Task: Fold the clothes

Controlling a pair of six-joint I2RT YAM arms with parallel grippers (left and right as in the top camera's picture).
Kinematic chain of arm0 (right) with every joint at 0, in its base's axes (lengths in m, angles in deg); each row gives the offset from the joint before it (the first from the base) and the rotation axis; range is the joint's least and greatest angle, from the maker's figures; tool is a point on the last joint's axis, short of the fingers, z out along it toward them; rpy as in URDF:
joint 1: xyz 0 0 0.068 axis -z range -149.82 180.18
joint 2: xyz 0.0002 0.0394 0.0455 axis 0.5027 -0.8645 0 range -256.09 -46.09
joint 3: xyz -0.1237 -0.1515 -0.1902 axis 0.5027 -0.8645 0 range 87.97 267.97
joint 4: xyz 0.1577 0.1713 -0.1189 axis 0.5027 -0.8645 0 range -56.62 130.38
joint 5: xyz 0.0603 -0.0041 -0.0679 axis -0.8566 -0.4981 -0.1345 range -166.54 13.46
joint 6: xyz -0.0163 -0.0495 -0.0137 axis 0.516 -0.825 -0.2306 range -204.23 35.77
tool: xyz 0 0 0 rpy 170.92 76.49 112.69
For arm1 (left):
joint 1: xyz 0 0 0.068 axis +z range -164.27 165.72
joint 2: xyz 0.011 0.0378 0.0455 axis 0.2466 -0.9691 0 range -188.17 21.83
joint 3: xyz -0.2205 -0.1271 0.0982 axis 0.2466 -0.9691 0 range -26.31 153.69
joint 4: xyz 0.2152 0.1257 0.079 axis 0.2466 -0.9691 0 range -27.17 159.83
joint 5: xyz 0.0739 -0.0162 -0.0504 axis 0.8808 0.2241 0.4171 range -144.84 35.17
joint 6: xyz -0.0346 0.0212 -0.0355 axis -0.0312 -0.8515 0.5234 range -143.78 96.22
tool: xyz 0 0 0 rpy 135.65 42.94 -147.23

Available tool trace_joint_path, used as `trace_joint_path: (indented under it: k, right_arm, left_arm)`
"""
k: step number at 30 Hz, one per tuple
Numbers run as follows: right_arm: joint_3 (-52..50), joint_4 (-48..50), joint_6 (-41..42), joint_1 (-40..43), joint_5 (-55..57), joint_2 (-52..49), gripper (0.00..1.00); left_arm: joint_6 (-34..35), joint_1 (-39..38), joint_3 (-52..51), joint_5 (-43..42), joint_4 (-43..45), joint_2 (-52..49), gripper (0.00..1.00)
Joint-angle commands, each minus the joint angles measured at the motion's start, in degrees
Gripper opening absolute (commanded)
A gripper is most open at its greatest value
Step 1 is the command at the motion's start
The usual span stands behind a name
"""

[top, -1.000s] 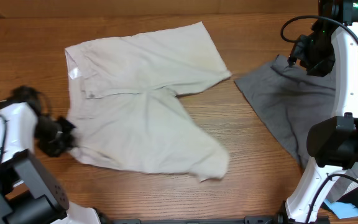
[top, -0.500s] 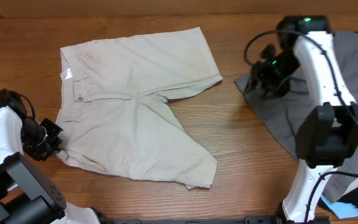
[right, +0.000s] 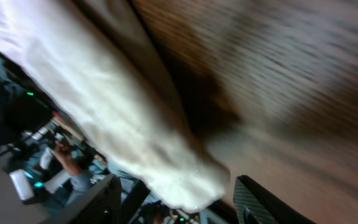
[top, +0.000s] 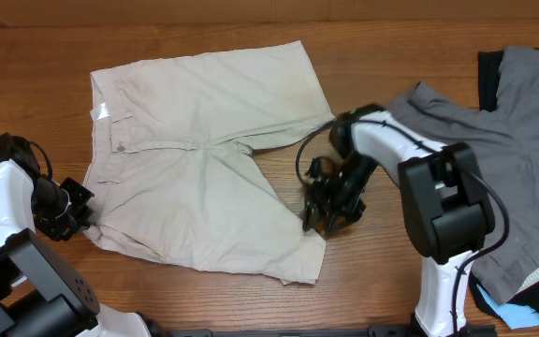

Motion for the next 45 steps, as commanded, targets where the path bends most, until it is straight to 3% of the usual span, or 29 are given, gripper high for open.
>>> trace_joint_path:
  k: [1, 3, 5, 8, 9, 10, 14, 18, 19, 20, 22, 24, 29, 32, 40, 45]
  right_arm:
    - [-4.70, 6.16, 4.33, -1.49, -1.31, 1.11, 0.62]
    - [-6.71, 9.99, 6.27, -2.21, -1.40, 1.11, 0.59]
    - [-6.91, 10.29, 6.23, -2.78, -1.42, 1.11, 0.49]
    - [-5.44, 9.81, 6.23, -2.78, -1.36, 1.31, 0.05]
    - [-4.52, 9.84, 6.25, -2.21, -1.36, 1.73, 0.04]
    - [-3.08, 9.73, 7.50, -1.25, -0.46, 2.64, 0.04]
    - [8.15, 5.18, 14.58, 2.54, 20.83, 9.42, 0.04]
    - [19.10, -1.05, 14.80, 2.67, 29.51, 13.75, 0.04]
    - [20.50, -2.86, 14.80, 2.08, 29.33, 14.80, 0.08]
    - [20.59, -5.07, 14.80, 1.20, 29.33, 15.43, 0.18]
    - [20.17, -8.68, 14.78, -0.09, 29.35, 15.26, 0.23]
    - [18.53, -11.41, 14.78, -1.18, 29.38, 15.23, 0.42]
    - [12.24, -13.92, 14.78, -1.42, 29.40, 15.23, 0.48]
    - [8.09, -10.54, 16.00, -1.16, 29.31, 15.23, 0.49]
    - [-0.76, 16.81, 23.71, -0.87, 28.50, 15.23, 0.50]
    - [-3.50, 25.81, 26.53, -0.79, 30.25, 14.99, 0.53]
  left_arm:
    - [-1.09, 0.57, 0.81, 0.79, -0.13, 0.39, 0.09]
    - [-1.07, 0.57, 0.81, 0.76, -0.11, 0.39, 0.09]
    - [-1.09, 0.57, 0.81, 0.81, -0.11, 0.39, 0.09]
    - [-1.07, 0.57, 0.81, 0.79, -0.11, 0.39, 0.08]
    - [-1.09, 0.57, 0.81, 0.81, -0.11, 0.39, 0.08]
    - [-1.09, 0.57, 0.81, 0.81, -0.11, 0.39, 0.09]
    - [-1.09, 0.57, 0.81, 0.81, -0.15, 0.39, 0.08]
    - [-1.09, 0.57, 0.81, 0.83, -0.13, 0.39, 0.08]
    - [-1.07, 0.57, 0.81, 0.81, -0.13, 0.39, 0.08]
    - [-1.09, 0.57, 0.81, 0.83, -0.15, 0.39, 0.08]
    - [-1.11, 0.59, 0.81, 0.83, -0.20, 0.39, 0.08]
    - [-1.09, 0.57, 0.81, 0.83, -0.20, 0.39, 0.08]
    - [-1.14, 0.57, 0.81, 1.05, -0.44, 0.39, 0.08]
    - [-1.11, 0.57, 0.81, 1.16, -0.48, 0.39, 0.08]
    - [0.07, 0.63, 0.81, 6.43, -2.51, 0.39, 0.07]
    - [0.22, 0.61, 0.81, 6.34, -2.29, 0.39, 0.07]
